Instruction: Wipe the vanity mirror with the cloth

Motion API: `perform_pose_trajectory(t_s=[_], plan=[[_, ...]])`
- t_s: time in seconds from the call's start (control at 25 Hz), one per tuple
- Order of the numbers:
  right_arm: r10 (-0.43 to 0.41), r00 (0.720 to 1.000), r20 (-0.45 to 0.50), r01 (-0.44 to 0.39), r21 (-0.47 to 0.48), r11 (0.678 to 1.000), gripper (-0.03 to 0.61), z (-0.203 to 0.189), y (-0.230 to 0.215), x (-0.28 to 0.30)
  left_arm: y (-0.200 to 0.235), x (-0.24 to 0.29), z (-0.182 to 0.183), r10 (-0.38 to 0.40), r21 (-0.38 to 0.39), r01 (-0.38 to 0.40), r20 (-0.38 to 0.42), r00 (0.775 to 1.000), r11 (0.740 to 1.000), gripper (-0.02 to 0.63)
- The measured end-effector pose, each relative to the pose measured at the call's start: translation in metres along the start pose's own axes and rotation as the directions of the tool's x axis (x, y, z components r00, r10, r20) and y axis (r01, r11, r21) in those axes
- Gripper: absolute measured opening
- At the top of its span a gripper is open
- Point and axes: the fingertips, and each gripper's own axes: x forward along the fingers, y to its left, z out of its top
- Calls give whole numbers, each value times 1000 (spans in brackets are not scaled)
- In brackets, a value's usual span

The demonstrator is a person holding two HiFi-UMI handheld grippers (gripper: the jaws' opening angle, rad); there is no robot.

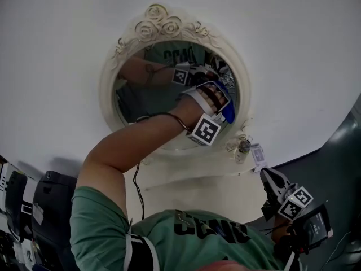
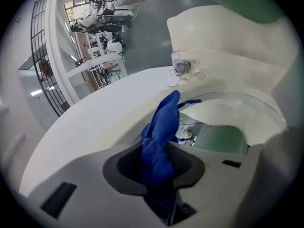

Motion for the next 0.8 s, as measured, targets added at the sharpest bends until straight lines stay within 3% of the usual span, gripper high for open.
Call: perform_pose_trajectory(t_s=[0.28, 0.52, 0.64, 0.8], plan=[[-28, 999, 18, 27, 26, 999, 12, 0, -18, -18, 18, 25, 23, 18, 23, -19, 17, 1000, 1000, 114], [6, 1000, 1, -6, 10, 1000, 12, -1, 6, 5, 13, 1, 15, 51, 21, -51, 2, 999, 998, 114], [22, 1000, -16, -22, -2, 1000, 11, -4, 24, 23, -11, -39, -7, 60, 9, -60, -15, 998, 998, 114], [61, 997, -48, -62, -24, 998, 11, -13, 57, 56, -73, -100, -49, 24, 1, -24, -62, 998, 1000, 114]])
